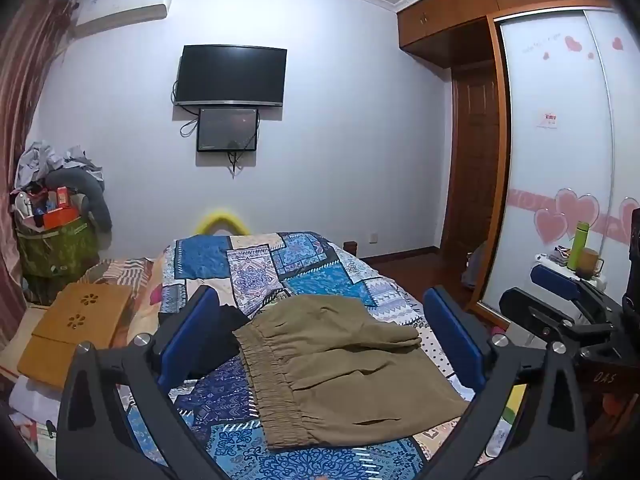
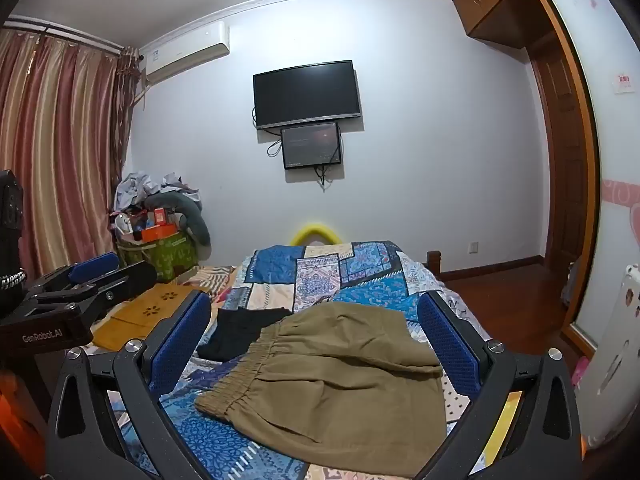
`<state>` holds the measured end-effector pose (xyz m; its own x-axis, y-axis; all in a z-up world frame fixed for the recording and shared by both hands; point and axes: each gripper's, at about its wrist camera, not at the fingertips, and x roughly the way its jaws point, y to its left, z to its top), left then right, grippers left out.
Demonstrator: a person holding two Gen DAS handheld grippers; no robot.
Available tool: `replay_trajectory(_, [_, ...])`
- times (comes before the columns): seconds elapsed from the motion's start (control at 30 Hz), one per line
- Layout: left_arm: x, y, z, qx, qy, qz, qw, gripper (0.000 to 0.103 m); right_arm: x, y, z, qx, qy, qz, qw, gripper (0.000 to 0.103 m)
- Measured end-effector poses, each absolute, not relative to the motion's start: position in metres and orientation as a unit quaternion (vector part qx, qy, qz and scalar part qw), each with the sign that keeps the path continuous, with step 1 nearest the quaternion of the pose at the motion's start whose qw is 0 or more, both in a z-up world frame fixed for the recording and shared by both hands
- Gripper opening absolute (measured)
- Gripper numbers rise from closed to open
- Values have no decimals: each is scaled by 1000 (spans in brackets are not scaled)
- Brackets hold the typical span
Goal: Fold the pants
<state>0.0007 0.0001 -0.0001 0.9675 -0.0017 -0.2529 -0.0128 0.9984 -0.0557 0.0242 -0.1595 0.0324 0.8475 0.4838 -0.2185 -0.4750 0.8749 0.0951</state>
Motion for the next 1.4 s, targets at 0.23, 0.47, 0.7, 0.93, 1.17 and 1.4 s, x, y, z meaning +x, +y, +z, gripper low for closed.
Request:
replay_trajectory(0.23, [1, 0, 0, -27, 119, 5, 993, 103, 24, -159, 32, 17, 119, 249, 961, 103])
replay_trajectory(0.47, [-4, 6, 1, -33, 119, 7, 992, 103, 24, -158, 33, 15, 120, 248, 961, 103])
replay_trajectory(0.7, [2, 3, -5, -29, 121, 11, 992, 103, 25, -157, 28, 14, 120, 246, 962, 103])
replay_trajectory(0.93, [4, 3, -6, -27, 123, 14, 992, 103, 26, -154, 27, 10, 123, 244, 962, 103])
replay_trajectory(1.17, [2, 3, -5, -28, 123, 13, 992, 103, 26, -155, 27, 9, 123, 244, 962, 103])
replay_trajectory(1.4, [2, 3, -5, -28, 122, 12, 992, 103, 26, -154, 27, 10, 123, 242, 962, 103])
